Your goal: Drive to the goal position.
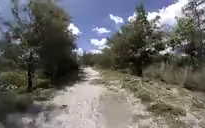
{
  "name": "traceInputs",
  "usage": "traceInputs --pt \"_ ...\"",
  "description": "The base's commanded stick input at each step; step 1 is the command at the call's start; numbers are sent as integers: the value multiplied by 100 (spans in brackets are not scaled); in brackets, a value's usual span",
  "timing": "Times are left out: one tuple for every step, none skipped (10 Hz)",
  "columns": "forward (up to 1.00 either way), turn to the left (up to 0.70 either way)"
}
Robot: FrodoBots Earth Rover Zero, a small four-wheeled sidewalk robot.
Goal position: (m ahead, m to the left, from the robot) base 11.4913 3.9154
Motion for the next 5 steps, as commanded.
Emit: traceInputs --pt "70 0" --pt "70 0" --pt "70 0" --pt "70 0" --pt "70 0"
